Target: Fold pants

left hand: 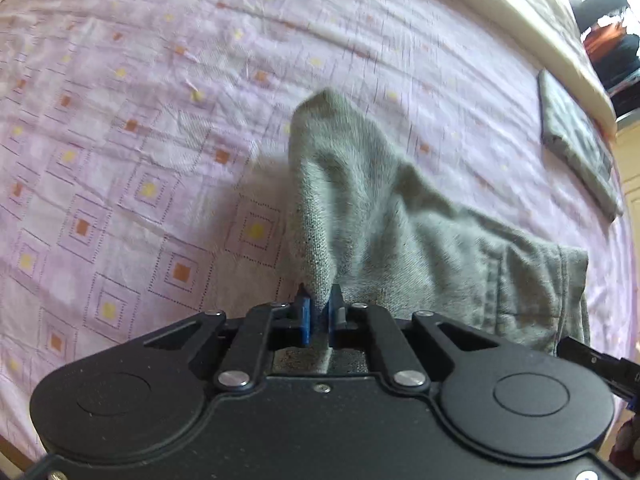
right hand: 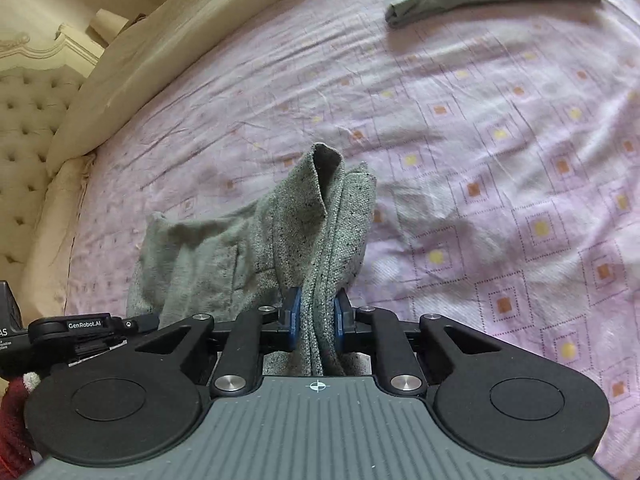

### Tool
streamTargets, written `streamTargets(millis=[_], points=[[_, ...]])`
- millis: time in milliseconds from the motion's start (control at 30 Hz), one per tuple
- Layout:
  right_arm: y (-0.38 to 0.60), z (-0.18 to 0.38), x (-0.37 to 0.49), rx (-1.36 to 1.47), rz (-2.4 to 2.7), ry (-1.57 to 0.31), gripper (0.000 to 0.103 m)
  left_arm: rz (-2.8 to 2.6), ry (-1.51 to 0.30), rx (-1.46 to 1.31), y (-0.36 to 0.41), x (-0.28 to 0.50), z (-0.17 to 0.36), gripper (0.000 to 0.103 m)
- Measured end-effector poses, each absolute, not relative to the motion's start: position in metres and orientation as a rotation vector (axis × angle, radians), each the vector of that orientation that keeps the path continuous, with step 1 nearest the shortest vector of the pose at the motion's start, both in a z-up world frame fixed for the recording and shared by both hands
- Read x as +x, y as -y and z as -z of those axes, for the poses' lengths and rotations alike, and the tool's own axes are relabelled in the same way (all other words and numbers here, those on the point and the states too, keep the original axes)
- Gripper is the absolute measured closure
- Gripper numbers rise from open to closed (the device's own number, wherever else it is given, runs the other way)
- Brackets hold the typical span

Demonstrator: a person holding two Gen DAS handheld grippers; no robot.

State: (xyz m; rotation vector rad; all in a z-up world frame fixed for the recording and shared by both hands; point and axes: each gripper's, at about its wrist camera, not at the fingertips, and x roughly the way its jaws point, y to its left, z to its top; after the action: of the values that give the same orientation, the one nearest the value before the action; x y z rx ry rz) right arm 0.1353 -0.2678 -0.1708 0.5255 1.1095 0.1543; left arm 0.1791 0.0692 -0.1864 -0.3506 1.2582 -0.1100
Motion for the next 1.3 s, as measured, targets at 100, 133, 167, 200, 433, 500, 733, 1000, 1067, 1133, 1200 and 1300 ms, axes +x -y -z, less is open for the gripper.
streamTargets(millis=[100, 133, 167, 200, 433, 500, 733, 1000, 1067, 1133, 1200, 1300], points=[[0.246, 0.145, 0.149, 0.472, -0.197, -1.078, 0.087, 0.134, -1.198, -0.338, -0.084, 0.184, 0.158, 0.095], [0.237, 0.138, 0.157, 0.469, -0.215, -1.066, 0.087, 0.14, -1.174, -0.315, -0.091, 0.19, 0.148, 0.095], [0.229, 0.133, 0.166, 0.471, -0.233, -1.051, 0.087, 0.144, -1.149, -0.299, -0.099, 0.196, 0.139, 0.095], [0.219, 0.128, 0.178, 0.469, -0.253, -1.034, 0.087, 0.14, -1.128, -0.288, -0.109, 0.203, 0.132, 0.095], [0.122, 0.104, 0.274, 0.441, -0.383, -0.959, 0.087, 0.04, -1.012, -0.26, -0.196, 0.265, 0.099, 0.094], [0.095, 0.105, 0.3, 0.434, -0.399, -0.961, 0.086, -0.01, -1.014, -0.257, -0.219, 0.283, 0.102, 0.092], [0.03, 0.142, 0.341, 0.233, -0.187, -1.065, 0.082, -0.28, -1.085, -0.245, -0.286, 0.301, 0.134, 0.082], [0.008, 0.112, 0.29, 0.166, -0.275, -1.01, 0.082, -0.273, -1.09, -0.218, -0.27, 0.251, 0.114, 0.071], [0.004, 0.102, 0.281, 0.162, -0.289, -0.988, 0.082, -0.26, -1.087, -0.178, -0.257, 0.242, 0.104, 0.065], [0.0, 0.089, 0.268, 0.144, -0.303, -0.963, 0.082, -0.249, -1.08, -0.134, -0.244, 0.232, 0.097, 0.065], [-0.004, 0.078, 0.257, 0.127, -0.324, -0.945, 0.082, -0.24, -1.07, -0.113, -0.231, 0.22, 0.087, 0.063], [-0.008, 0.065, 0.239, 0.099, -0.345, -0.914, 0.082, -0.233, -1.066, -0.108, -0.215, 0.205, 0.076, 0.062]])
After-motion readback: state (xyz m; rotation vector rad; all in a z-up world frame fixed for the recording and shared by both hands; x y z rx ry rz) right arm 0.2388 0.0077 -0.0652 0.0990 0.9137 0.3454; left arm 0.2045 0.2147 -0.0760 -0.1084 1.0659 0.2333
